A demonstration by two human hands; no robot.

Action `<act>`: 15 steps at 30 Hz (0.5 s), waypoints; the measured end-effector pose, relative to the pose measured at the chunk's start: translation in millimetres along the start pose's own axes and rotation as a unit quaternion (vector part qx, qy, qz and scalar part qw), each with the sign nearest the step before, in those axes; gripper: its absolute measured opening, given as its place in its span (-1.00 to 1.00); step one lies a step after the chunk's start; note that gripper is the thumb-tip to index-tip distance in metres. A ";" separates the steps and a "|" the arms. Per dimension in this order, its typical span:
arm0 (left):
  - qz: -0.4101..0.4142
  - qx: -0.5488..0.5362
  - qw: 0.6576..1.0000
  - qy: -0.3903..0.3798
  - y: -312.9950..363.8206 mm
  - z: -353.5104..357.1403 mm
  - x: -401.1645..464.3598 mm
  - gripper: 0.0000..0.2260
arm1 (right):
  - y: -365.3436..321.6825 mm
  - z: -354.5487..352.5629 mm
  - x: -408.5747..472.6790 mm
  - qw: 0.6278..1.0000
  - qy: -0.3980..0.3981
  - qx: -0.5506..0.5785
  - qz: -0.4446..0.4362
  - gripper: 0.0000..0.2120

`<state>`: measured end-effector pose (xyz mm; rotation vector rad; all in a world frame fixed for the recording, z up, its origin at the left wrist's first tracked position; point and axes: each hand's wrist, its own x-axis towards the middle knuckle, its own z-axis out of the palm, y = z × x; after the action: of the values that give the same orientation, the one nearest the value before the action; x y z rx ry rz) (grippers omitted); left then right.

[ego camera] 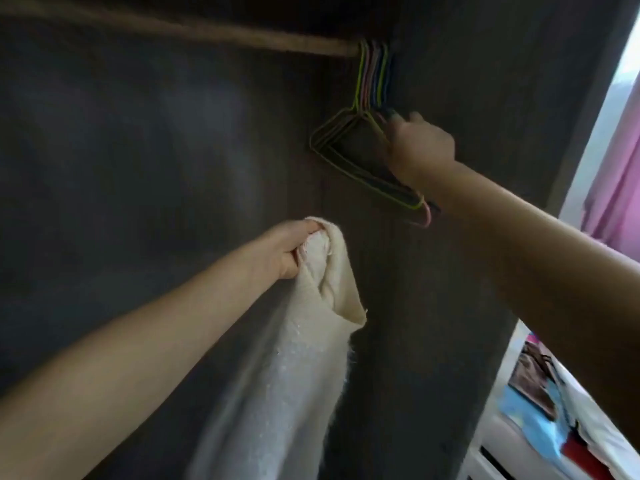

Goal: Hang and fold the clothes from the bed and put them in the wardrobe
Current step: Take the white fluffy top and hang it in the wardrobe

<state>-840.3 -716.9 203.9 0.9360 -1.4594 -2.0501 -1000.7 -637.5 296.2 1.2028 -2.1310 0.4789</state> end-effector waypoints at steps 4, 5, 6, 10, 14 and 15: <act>0.023 -0.004 1.000 0.021 24.3 -17.5 3.3 -0.76 | -3.2 22.2 34.9 0.996 -0.059 -0.061 -0.013 -0.62; 0.023 -0.003 0.999 0.025 27.0 -21.5 3.2 -0.77 | -4.5 25.1 39.1 0.997 -0.051 -0.056 -0.013 -0.66; 0.023 -0.001 0.999 0.030 28.4 -25.6 2.8 -0.78 | -5.7 26.5 42.7 0.998 -0.040 -0.042 -0.011 -0.71; 0.028 -0.019 0.999 0.042 23.3 -42.6 4.0 -0.61 | -13.9 19.6 48.4 0.998 0.014 0.060 0.008 -0.78; 0.008 -0.022 0.998 0.056 6.3 -50.5 -1.2 -0.72 | -31.7 22.9 13.8 0.984 0.064 0.164 0.033 -0.78; 0.002 -0.016 0.999 0.052 1.3 -52.2 -2.7 -0.72 | -35.0 32.5 -7.5 0.974 0.080 0.210 0.026 -0.80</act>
<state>-799.7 -748.5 195.0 1.0094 -1.3696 -1.9853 -979.3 -669.9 267.4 1.2831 -1.9826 1.0557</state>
